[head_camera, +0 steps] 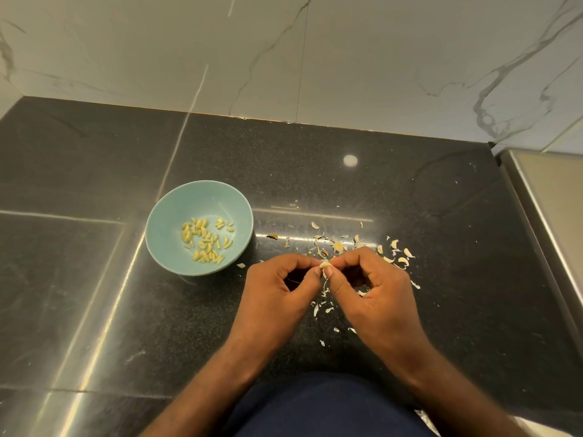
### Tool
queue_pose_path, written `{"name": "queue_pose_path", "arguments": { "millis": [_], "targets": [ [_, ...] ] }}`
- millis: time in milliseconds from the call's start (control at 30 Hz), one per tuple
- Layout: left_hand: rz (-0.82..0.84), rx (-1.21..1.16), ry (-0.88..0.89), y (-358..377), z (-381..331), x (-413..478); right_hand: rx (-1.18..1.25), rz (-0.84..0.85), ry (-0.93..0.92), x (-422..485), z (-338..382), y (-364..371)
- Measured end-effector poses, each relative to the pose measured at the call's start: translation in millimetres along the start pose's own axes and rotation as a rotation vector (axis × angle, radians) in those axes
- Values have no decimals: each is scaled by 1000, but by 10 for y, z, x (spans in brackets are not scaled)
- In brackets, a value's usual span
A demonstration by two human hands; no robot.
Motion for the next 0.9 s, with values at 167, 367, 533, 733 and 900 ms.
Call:
{"name": "queue_pose_path", "arguments": {
  "millis": [167,367,533,733,900],
  "targets": [
    [-14,56,17,-22,9,-4,-39,-10,-28,-5,-9,10],
    [-17,102,17,-34,23,3,43,45,49,-27,-21,52],
    [-19,-19,-42,-51,16,10,217,115,222,15,-101,81],
    [-16,-126,-101,-62,57,7,430,178,329,57,-152,117],
    [20,-155,-84,-57,44,5,318,113,265,86,-121,34]
  ]
}}
Point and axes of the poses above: each hand's wrist, its own x-axis towards the middle knuckle, its own y-axis out of the palm, z = x × y, the point moved 5 cm from there along x, towards the middle knuckle, and after that the axes turned 11 degrees about y, right-handed, at the moved point
